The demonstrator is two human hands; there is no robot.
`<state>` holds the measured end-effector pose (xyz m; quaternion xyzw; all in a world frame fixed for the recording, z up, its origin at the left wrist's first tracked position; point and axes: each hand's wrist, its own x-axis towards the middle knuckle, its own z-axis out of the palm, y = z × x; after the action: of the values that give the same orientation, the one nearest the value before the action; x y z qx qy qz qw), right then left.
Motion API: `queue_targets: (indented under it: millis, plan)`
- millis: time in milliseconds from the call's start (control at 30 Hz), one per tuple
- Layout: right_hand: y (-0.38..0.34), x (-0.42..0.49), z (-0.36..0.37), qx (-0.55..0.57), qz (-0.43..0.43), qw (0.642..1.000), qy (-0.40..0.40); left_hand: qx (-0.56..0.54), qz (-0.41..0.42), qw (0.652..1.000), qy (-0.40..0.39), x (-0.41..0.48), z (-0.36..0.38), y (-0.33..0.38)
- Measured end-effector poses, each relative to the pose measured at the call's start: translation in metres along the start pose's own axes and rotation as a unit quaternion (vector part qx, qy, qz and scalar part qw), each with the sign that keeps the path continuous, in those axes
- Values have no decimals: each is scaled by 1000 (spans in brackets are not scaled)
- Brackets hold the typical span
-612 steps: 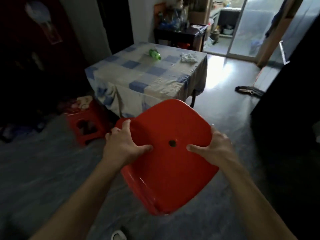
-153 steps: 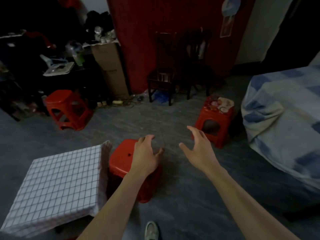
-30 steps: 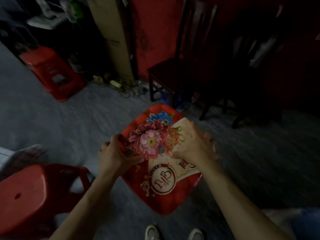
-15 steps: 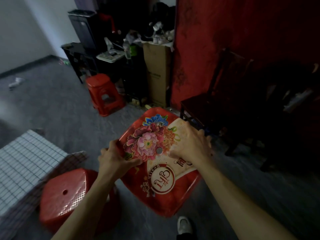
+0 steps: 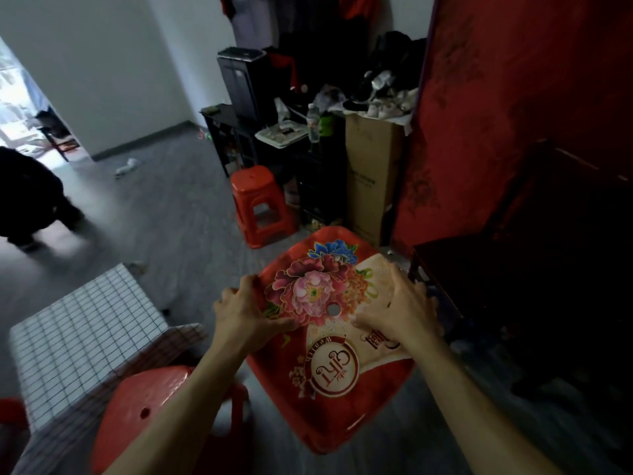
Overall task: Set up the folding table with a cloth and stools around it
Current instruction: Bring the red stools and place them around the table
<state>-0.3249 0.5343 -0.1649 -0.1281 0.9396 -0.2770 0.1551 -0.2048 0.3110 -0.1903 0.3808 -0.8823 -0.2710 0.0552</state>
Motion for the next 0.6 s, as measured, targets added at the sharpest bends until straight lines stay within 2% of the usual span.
queue_targets:
  millis: [267,600]
  plan:
    - [-62,110,20,0,-21,999,-33,-3,-47,998,34,83,-22,-3]
    - [-194,244,77,-53,-66,995,-46,-40,-94,993,56,237,-58,-64]
